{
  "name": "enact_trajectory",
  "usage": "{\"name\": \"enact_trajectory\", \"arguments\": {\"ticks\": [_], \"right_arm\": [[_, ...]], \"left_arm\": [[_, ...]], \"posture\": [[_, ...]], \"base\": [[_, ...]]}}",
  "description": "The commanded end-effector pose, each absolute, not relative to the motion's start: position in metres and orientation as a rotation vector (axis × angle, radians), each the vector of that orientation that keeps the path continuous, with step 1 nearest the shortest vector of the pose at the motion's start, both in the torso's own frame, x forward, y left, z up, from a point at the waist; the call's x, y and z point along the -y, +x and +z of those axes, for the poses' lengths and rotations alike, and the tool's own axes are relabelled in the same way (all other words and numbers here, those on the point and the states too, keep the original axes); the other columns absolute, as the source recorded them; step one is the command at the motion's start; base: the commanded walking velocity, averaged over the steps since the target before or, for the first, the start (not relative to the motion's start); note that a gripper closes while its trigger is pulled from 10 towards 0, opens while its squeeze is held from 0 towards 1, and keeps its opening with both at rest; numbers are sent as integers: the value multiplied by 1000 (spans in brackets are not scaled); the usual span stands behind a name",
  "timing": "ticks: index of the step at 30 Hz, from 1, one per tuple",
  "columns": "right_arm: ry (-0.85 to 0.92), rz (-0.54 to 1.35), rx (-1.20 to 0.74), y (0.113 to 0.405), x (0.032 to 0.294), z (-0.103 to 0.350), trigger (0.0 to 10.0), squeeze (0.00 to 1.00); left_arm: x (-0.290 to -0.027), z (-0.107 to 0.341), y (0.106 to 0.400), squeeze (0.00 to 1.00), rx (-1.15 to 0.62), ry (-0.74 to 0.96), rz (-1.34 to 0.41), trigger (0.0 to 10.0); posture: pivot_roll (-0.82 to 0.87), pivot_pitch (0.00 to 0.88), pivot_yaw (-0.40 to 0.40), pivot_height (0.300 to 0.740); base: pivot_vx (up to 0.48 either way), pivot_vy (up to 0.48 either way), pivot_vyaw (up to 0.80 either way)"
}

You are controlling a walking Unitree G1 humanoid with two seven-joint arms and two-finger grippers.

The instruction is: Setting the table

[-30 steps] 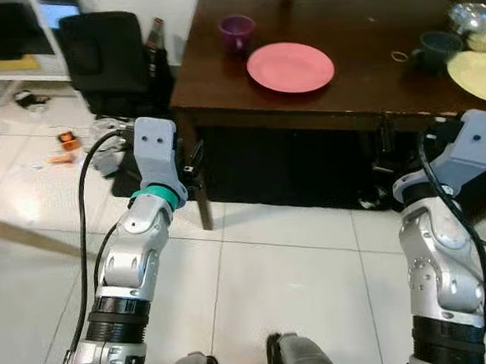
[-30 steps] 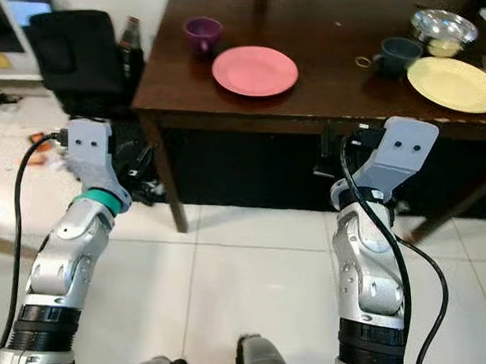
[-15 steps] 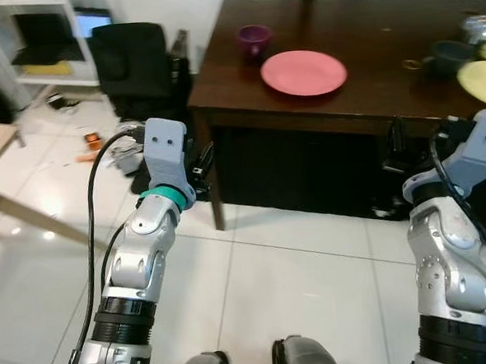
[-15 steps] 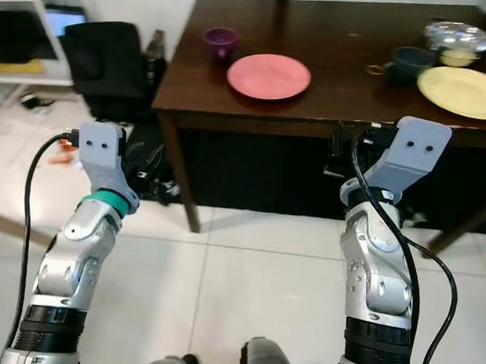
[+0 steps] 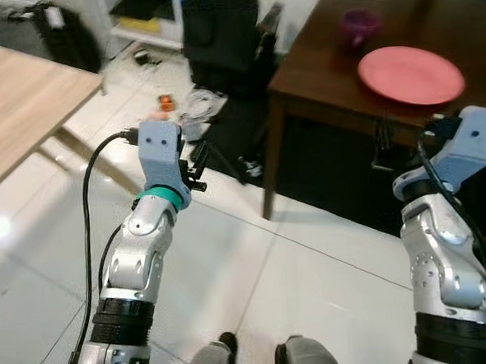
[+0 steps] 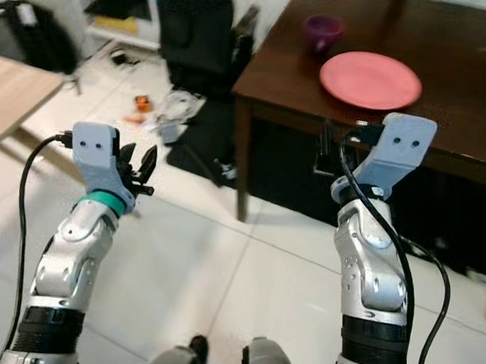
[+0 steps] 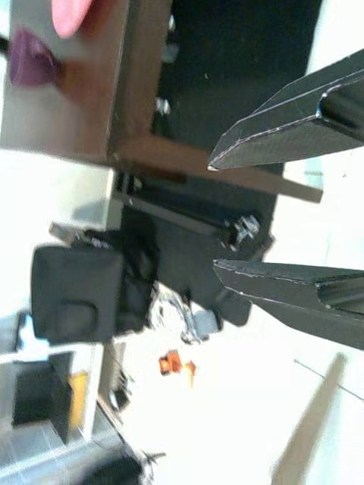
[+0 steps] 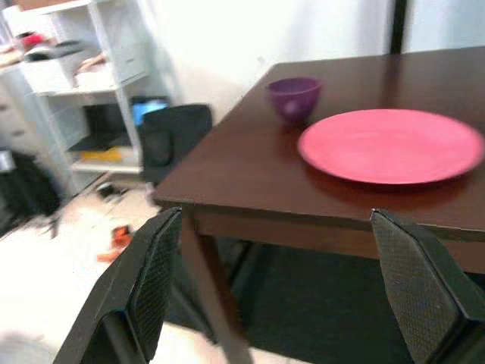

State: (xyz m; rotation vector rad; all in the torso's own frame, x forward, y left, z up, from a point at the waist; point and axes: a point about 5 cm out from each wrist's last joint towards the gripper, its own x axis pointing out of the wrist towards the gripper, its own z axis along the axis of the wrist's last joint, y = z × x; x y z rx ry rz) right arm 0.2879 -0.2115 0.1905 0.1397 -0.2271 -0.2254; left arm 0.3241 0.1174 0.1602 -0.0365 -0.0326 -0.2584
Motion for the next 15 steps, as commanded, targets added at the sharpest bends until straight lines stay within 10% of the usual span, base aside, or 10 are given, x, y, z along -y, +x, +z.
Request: {"name": "enact_trajectory", "arguments": {"ticks": [1, 15], "right_arm": [[148, -225, 204, 287, 212, 186, 10000, 0], [150, -220, 205, 288, 212, 186, 10000, 0]], "left_arm": [[-118, 155, 323, 0, 13, -36, -255, 10000], [-117, 155, 324, 0, 12, -36, -256, 10000]], "posture": [[-98, 11, 50, 740], [-97, 9, 53, 740]], "base": [[0, 0, 800], [0, 0, 800]]}}
